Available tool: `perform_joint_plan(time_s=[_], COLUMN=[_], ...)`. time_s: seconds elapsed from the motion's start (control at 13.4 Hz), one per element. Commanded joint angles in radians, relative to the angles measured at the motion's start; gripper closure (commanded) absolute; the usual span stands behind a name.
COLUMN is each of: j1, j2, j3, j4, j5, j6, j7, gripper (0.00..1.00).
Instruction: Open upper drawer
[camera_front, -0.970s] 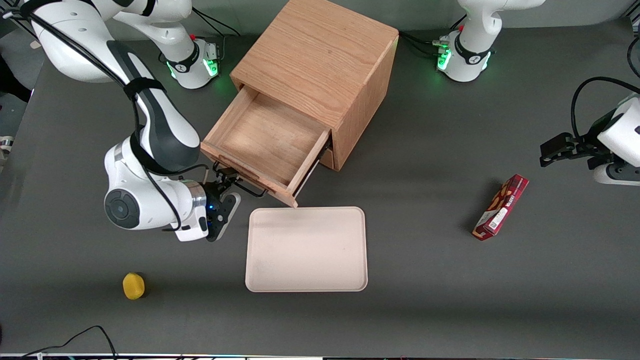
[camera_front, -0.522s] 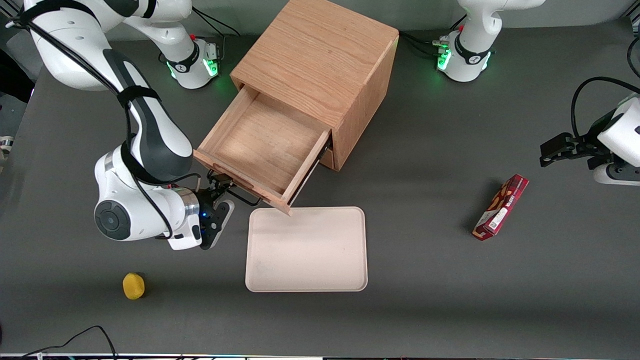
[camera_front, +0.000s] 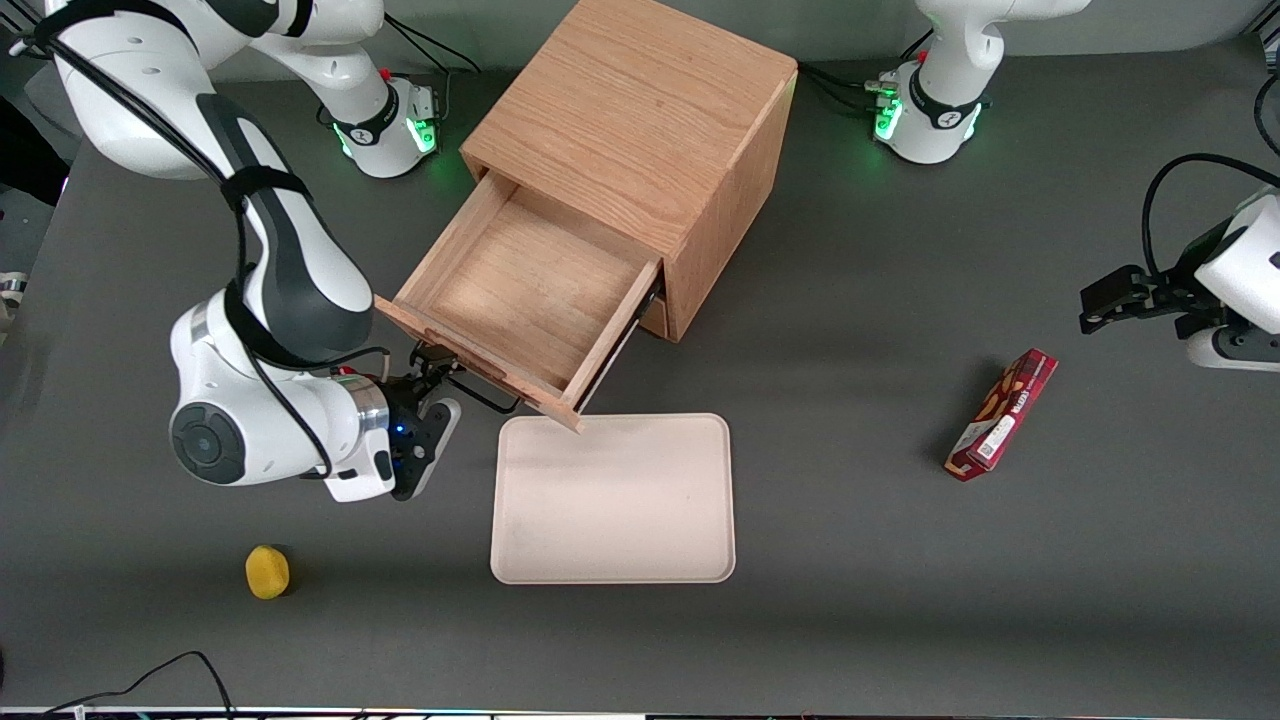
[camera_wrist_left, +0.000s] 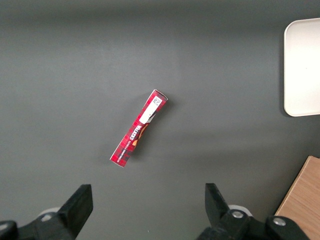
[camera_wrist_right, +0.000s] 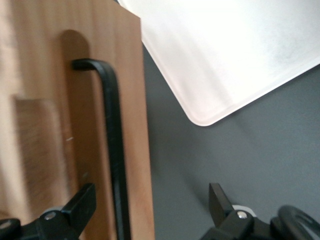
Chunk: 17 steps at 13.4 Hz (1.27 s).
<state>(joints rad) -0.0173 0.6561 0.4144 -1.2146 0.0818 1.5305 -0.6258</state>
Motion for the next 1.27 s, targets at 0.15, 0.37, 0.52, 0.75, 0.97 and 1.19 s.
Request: perform_joint_plan(time_s=[0.15, 0.37, 0.52, 0.75, 0.97, 1.19], j1=[0.005, -0.004, -0.004, -0.004, -0.004, -0.003], j2=[-0.197, -0.324, -0.364, -0.400, -0.478, -0.724], j3=[0.000, -0.002, -0.029, -0.138, -0.248, -0.255], j4=[0.049, 0.040, 0.035, 0.024, -0.116, -0.543], j5=[-0.014, -0.014, -0.019, -0.020, -0.019, -0.019], j6=[-0.078, -0.150, -0.214, -0.247, -0.224, 0.071], j7=[0.179, 0.472, 0.680, 0.802, 0.802, 0.787], gripper=[0.00, 0.00, 0.00, 0.00, 0.00, 0.00])
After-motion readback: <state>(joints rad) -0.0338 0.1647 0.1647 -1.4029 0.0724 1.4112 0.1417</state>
